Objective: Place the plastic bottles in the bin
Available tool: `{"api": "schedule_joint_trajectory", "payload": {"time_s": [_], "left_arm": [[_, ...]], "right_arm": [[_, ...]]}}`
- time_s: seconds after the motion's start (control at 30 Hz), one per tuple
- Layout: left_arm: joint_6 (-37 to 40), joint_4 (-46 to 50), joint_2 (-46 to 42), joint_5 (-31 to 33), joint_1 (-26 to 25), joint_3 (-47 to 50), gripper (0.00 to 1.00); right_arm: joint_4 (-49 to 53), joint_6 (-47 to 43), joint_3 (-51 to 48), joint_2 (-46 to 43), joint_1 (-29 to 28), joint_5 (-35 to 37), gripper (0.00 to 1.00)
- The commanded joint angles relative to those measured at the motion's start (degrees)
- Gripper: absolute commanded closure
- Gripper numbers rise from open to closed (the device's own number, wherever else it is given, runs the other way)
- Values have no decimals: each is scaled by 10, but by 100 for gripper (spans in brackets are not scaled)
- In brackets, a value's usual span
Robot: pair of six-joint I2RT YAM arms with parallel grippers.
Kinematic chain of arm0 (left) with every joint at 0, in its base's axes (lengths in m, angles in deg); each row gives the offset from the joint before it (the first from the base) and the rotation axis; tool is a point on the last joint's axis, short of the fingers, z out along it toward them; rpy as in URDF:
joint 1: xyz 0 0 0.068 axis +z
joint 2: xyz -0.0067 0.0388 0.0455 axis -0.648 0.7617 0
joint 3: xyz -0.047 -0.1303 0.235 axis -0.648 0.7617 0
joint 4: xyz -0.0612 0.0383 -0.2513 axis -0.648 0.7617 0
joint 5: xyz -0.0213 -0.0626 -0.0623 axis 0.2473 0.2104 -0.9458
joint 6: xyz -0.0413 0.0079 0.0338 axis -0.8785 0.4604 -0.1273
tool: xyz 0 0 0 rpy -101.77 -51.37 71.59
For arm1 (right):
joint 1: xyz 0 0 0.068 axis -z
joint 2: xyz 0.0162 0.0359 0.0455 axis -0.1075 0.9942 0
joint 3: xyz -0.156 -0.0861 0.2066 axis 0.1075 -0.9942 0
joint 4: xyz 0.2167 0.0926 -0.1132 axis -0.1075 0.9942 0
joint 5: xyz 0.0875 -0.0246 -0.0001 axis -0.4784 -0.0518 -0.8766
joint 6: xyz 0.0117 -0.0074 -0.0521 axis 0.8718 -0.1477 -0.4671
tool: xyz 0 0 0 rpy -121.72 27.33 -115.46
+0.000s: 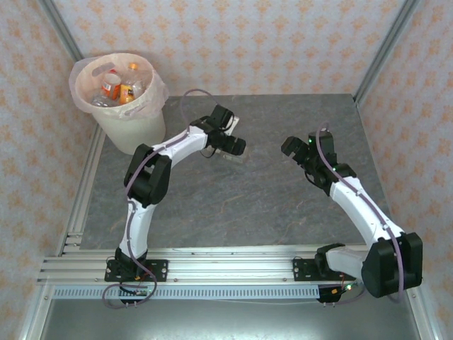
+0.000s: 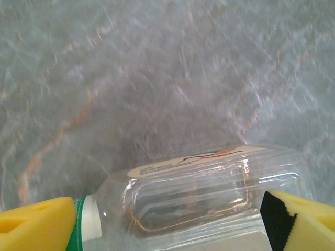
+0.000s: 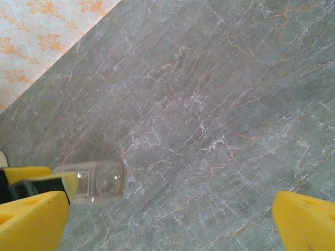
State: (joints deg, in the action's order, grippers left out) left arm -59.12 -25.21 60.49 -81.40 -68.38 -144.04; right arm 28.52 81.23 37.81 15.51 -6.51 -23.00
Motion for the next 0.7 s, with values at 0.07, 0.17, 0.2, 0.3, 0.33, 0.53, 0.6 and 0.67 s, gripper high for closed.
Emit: {"api": "schedule_joint_trajectory", "payload": {"time_s": [0.07,0.17,0.2,0.3,0.33,0.53,0.6,0.67], "left_arm": [[-51,16,-65,50,-23,50,3],[-100,13,-104,43,-23,66,0],[-115,10,-115,36,-23,70,0],[-165,31,-126,71,-19,60,0],[-190,49,-118,78,-11,45,0],[-260,51,-82,55,24,8,0],[-241,80,-47,53,26,-45,0],[-217,95,-8,46,27,-93,0]], "right_arm": [[-18,15,17,16,2,-14,0],[-18,16,20,25,2,-19,0],[-20,18,19,26,2,-22,0],[-72,-4,6,29,2,-96,1],[-107,-13,-4,34,2,-137,2],[-161,-27,-4,109,-17,-271,8],[-171,-4,11,144,-33,-305,14],[-173,13,26,176,-58,-307,22]]}}
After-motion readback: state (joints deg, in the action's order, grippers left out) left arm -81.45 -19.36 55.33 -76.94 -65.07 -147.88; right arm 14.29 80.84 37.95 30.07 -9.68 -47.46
